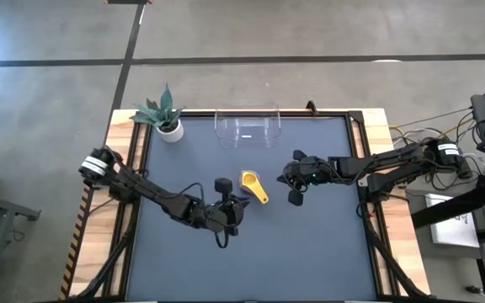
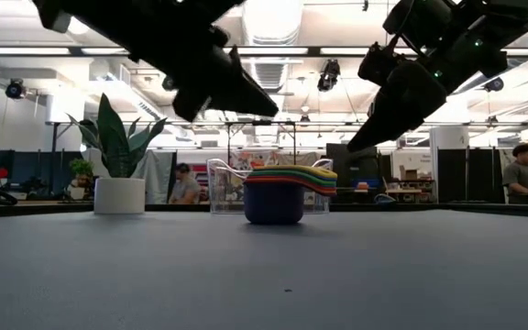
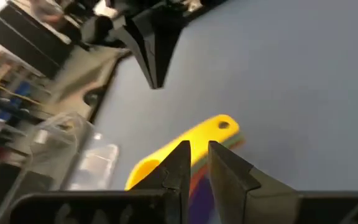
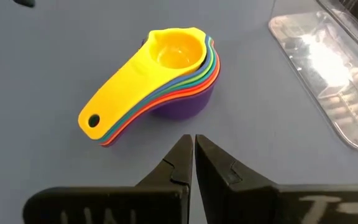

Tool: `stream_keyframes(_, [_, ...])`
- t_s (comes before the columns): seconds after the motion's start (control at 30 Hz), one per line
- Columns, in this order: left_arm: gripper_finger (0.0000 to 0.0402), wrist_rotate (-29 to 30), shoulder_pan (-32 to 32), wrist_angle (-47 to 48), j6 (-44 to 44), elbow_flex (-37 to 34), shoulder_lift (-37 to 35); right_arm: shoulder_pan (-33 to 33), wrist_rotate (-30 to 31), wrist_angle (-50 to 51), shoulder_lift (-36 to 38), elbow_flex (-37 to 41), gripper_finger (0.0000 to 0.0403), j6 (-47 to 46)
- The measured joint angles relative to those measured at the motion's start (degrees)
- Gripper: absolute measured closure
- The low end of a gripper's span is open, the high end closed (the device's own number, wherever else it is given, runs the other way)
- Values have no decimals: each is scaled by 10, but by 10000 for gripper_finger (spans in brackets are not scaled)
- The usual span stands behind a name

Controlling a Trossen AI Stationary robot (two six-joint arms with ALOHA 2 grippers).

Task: Nest measuring cups in basket
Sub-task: Put the nested measuring cups into the transparent bin

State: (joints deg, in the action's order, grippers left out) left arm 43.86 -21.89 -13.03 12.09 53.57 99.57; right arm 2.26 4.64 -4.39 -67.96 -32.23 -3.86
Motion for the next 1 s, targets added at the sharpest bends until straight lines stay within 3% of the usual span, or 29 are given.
stream_keyframes(0.27, [309, 12, 11, -14, 109, 37, 68, 0, -1, -6, -1, 0, 394, 0])
stream_keyframes(0.7, [131, 74, 10, 73, 191, 132, 170, 0, -1, -4, -1, 5, 394, 5])
stream_keyframes(0.83, [115, 105, 10, 70, 223, 152, 204, 0, 0, -5, -1, 6, 394, 8])
stream_keyframes(1.0, [125, 148, 11, 66, 237, 173, 239, 0, -1, -6, -1, 6, 394, 9])
